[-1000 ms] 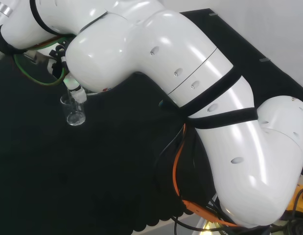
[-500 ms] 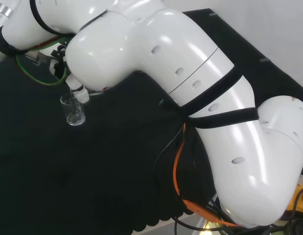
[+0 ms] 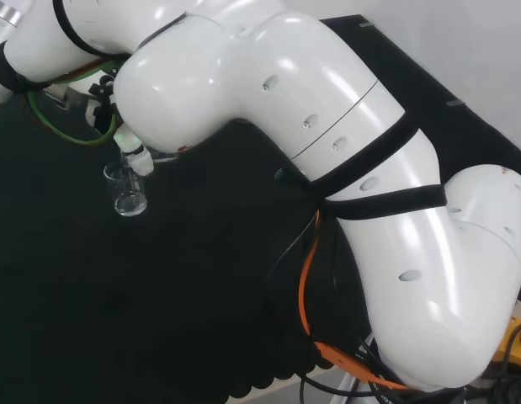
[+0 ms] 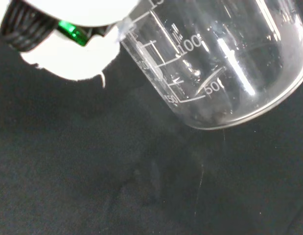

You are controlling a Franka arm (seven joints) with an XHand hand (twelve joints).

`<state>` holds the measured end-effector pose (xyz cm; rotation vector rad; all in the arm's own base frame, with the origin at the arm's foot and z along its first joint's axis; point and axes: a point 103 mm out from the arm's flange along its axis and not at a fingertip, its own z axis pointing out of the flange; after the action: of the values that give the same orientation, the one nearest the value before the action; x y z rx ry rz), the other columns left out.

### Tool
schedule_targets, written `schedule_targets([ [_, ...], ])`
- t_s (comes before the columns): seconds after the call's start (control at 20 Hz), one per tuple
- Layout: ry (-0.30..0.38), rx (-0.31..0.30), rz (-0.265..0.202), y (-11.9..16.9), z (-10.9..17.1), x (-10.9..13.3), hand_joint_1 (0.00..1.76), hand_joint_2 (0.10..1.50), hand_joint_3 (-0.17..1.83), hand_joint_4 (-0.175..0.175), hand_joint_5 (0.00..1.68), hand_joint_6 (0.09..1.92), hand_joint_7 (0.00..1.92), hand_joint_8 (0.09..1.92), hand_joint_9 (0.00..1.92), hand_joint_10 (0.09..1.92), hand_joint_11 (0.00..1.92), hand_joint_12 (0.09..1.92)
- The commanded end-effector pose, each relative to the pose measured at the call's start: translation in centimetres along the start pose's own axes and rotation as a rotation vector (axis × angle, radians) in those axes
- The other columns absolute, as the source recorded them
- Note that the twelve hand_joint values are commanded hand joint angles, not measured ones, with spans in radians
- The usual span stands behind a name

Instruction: Pour the water from the handheld beaker into the one on the table.

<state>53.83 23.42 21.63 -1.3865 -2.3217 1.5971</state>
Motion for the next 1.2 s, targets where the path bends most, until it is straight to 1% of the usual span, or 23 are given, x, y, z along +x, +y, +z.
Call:
schedule_targets([
  [0.05, 0.002, -0.006, 0.002, -0.3, 0.0, -0.1, 1.12, 0.63, 0.73, 0.175, 1.26, 0.73, 1.66, 0.09, 1.57, 0.09, 1.11, 0.9],
  [0.15, -0.005, 0.002, 0.006, -0.3, -0.2, 0.0, 1.12, 0.63, 0.73, 0.175, 1.26, 0.73, 1.66, 0.09, 1.57, 0.09, 1.11, 0.9],
  [0.3, 0.007, -0.001, 0.004, -0.4, -0.3, 0.0, 1.12, 0.63, 0.73, 0.175, 1.26, 0.73, 1.66, 0.09, 1.57, 0.09, 1.11, 0.9],
  [0.5, -0.009, 0.009, 0.008, -0.5, -0.4, -0.1, 1.12, 0.63, 0.73, 0.175, 1.26, 0.73, 1.66, 0.09, 1.57, 0.09, 1.11, 0.9],
  [0.7, -0.029, 0.021, 0.011, -0.6, -1.3, 0.4, 1.12, 0.63, 0.73, 0.175, 1.26, 0.73, 1.66, 0.09, 1.57, 0.09, 1.11, 0.9],
  [1.2, -0.051, 0.042, 0.013, -0.6, -1.8, 1.0, 1.12, 0.63, 0.73, 0.175, 1.26, 0.74, 1.66, 0.09, 1.57, 0.09, 1.11, 0.9],
])
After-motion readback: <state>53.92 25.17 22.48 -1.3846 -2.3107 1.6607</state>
